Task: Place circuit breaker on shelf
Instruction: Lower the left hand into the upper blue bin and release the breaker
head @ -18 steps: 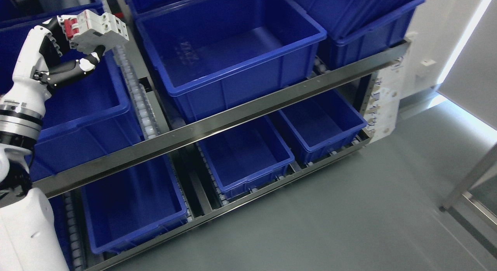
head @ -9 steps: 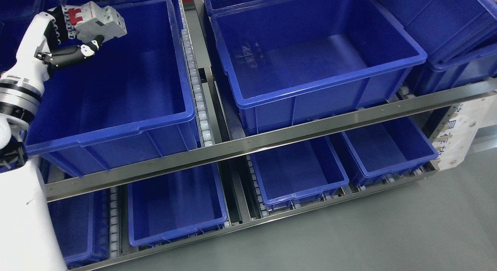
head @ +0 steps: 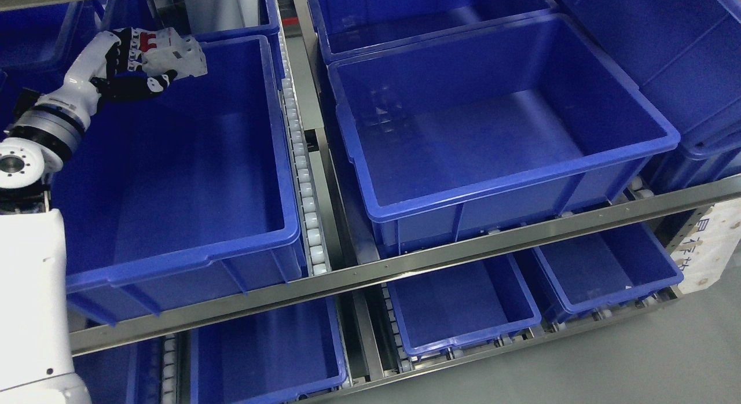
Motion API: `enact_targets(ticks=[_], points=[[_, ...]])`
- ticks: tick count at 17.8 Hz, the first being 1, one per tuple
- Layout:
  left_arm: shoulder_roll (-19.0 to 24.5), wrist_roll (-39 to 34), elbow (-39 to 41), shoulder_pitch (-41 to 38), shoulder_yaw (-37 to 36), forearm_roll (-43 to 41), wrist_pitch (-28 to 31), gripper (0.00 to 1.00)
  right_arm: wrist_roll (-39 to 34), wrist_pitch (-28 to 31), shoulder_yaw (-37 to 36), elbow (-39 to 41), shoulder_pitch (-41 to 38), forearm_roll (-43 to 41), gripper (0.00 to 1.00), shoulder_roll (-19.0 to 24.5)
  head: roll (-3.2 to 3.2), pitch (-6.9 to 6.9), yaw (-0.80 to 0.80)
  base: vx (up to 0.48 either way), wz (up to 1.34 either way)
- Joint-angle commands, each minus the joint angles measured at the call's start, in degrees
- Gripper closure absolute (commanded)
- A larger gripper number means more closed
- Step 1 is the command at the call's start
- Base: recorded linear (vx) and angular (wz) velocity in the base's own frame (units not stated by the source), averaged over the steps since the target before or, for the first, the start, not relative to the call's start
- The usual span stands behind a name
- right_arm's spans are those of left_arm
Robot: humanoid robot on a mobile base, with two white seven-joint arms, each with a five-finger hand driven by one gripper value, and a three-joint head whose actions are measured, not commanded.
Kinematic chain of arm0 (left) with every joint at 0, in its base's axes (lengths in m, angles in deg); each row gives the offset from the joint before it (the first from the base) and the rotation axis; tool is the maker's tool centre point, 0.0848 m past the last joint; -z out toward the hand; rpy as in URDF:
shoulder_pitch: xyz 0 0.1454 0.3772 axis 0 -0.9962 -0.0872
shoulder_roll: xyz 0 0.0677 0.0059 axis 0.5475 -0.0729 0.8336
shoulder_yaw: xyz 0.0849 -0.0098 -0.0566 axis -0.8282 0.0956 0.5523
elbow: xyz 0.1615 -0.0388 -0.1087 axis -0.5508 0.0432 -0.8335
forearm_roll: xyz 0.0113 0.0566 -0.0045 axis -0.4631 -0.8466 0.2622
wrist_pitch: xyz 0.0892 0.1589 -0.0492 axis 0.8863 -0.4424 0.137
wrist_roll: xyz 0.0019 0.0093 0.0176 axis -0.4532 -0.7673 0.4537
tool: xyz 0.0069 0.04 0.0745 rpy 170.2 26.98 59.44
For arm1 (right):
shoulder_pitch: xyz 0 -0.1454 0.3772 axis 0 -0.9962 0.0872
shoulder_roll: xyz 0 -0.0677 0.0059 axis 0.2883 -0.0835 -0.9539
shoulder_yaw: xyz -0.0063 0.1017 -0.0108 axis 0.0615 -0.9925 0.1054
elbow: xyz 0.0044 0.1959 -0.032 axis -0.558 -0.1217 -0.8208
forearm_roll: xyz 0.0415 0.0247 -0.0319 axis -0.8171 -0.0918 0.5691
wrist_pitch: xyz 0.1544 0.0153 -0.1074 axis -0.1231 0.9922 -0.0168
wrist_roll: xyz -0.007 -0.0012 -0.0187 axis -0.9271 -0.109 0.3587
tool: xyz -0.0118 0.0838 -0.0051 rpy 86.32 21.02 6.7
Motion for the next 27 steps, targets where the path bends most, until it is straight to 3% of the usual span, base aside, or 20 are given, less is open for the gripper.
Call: enact_targets(ticks=[1,4,11,12,13,17,19,21,23,27], points=[[9.3,2.4,-16.3,3.0,-14.1,-2.2,0.3,0.84,0.0,9.5,1.1,0.0,0.0,0.0,0.00,-1.0,0.00,0.00,0.00,0.203,-0.05],[8.6,3.2,-16.4,4.2,-20.1,-2.6,1.0,0.84,0.0,9.5,1.1,0.0,0.0,0.0,0.00,-1.0,0.00,0.00,0.00,0.143,-0.01],[8.1,3.2,-16.2,4.9,-20.4,-2.5,1.1,0.79,0.0,9.5,1.1,0.0,0.0,0.0,0.00,-1.0,0.00,0.00,0.00,0.036,0.00],[8.1,3.0,-16.2,5.1,-20.4,-2.5,1.0,0.74,0.0,9.5,1.1,0.0,0.0,0.0,0.00,-1.0,0.00,0.00,0.00,-0.058,-0.01],[8.1,2.9,-16.2,5.4,-20.4,-2.5,0.9,0.62,0.0,9.5,1.1,0.0,0.0,0.0,0.00,-1.0,0.00,0.00,0.00,-0.052,0.00],[8.1,2.7,-16.3,6.4,-19.7,-2.5,0.9,0.41,0.0,9.5,1.1,0.0,0.0,0.0,0.00,-1.0,0.00,0.00,0.00,-0.066,0.00],[8.1,2.7,-16.4,8.0,-19.7,-2.5,1.0,0.20,0.0,9.5,1.1,-0.1,0.0,0.0,0.00,-1.0,0.00,0.00,0.00,-0.071,0.00],[8.0,2.6,-16.4,10.0,-19.0,-2.5,1.0,0.11,0.0,9.5,1.1,0.0,0.0,0.0,0.00,-1.0,0.00,0.00,0.00,-0.070,0.00],[7.2,2.0,-16.3,10.9,-14.5,-2.0,0.8,0.01,0.0,9.5,1.1,0.0,0.0,0.0,0.00,-1.0,0.00,0.00,0.00,-0.064,0.00],[-4.0,-9.7,-16.1,11.0,10.2,-0.7,-2.2,0.00,0.0,9.5,1.1,0.0,0.0,0.0,0.00,-1.0,0.00,0.00,0.00,-0.084,0.00]])
